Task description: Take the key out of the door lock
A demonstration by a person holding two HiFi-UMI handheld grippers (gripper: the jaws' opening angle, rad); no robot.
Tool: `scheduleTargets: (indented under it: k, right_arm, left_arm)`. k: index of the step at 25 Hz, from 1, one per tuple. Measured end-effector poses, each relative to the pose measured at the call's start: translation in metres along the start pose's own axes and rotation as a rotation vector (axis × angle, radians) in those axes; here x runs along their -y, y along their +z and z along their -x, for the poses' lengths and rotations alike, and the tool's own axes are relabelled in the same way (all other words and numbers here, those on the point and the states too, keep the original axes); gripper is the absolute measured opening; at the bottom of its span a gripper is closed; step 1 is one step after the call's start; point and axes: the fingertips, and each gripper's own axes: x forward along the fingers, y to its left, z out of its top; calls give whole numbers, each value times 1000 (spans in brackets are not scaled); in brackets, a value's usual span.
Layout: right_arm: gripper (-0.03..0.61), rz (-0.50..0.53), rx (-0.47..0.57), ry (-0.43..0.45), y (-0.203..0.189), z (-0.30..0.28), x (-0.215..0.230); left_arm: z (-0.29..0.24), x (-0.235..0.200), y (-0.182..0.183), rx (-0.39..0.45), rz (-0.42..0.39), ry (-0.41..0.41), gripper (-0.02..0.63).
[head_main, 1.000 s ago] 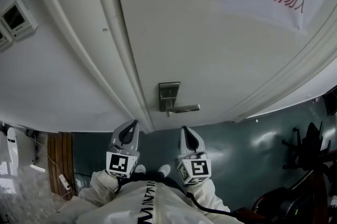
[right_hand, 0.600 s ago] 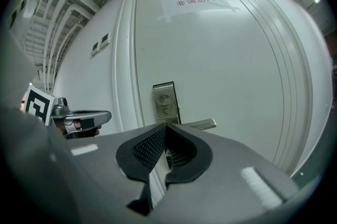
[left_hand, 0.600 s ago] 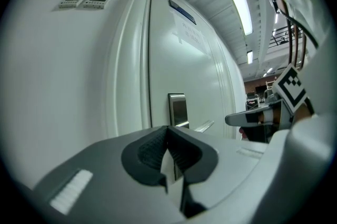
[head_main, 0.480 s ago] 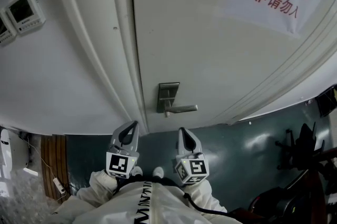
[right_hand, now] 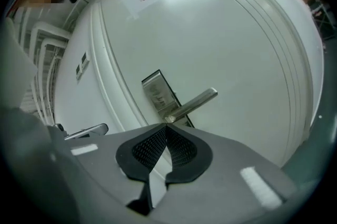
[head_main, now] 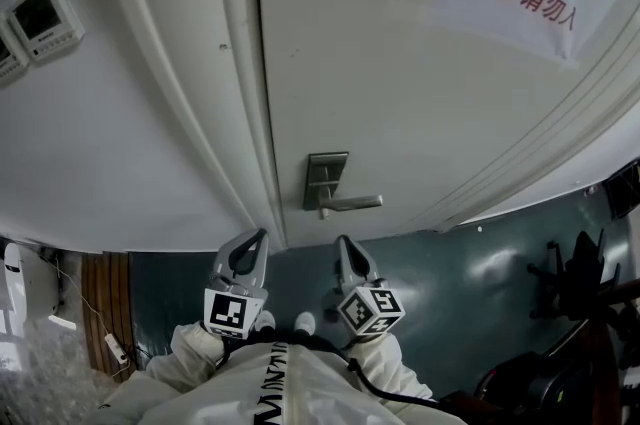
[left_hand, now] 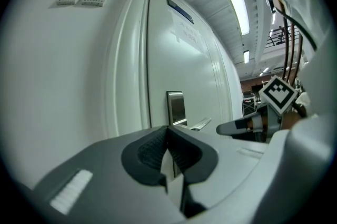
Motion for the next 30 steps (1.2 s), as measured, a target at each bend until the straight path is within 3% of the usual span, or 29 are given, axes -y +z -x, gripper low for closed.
scheduleTargets:
  k: [3, 12, 16, 21, 30]
  right_arm:
    - [2, -115, -11, 13, -12, -10, 5]
    - [51, -669, 46, 113, -22, -31, 43]
    - [116, -915, 72, 123, -31, -44, 61]
    - [130, -1034, 90, 133, -62, -71, 57]
    - [106, -1053, 116, 129, -66, -95, 64]
  left_arm:
    - [2, -5, 1, 2, 4, 8, -2]
    - [6, 2, 10, -30, -7, 7, -2]
    - [4, 0, 12, -44, -15, 5, -2]
    - [17, -23, -3, -63, -24, 21, -2]
    - [25, -34, -17, -106, -31, 34, -2]
